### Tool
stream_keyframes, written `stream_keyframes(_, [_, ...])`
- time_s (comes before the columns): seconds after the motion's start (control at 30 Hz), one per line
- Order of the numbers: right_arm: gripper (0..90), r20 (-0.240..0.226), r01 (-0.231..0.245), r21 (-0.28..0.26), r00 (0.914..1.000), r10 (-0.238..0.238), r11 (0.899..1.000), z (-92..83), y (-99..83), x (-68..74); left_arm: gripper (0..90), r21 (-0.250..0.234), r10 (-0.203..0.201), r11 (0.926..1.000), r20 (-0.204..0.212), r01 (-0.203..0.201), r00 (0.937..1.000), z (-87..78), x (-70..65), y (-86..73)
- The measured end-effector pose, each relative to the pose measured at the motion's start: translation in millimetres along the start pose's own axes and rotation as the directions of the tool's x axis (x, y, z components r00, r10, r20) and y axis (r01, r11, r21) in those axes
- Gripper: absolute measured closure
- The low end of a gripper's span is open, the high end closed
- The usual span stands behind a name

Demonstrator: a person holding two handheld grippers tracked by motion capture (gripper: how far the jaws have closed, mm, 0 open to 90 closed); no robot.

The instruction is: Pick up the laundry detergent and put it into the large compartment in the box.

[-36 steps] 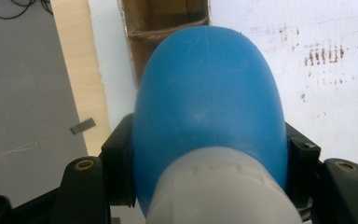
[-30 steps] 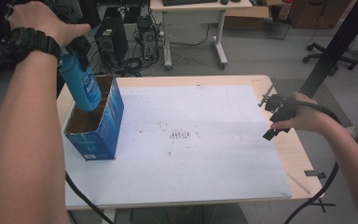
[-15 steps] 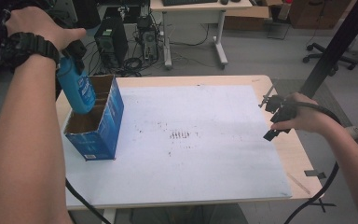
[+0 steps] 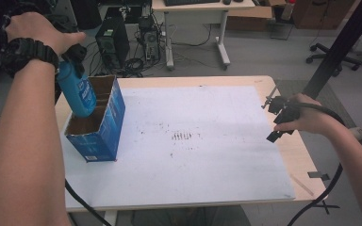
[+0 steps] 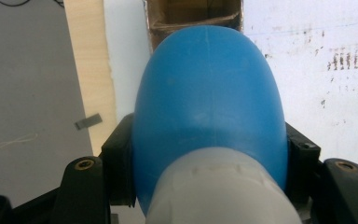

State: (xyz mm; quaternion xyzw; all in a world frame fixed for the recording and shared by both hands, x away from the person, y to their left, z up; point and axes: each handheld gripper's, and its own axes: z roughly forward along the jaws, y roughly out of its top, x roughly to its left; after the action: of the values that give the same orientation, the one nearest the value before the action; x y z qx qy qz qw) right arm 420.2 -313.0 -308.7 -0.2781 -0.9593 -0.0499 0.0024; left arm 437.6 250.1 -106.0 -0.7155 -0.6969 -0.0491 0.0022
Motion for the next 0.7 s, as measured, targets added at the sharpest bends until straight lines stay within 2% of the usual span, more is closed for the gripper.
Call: stream_keyframes(0.7, [13.7,0.001,-0.007,0.012,1.0000,0.007,1.000,1.7,-2.9,1.0,37.6,0.035,0.000,0.9994,0.021,-0.001,0.9998,34.3,0.5,3.3])
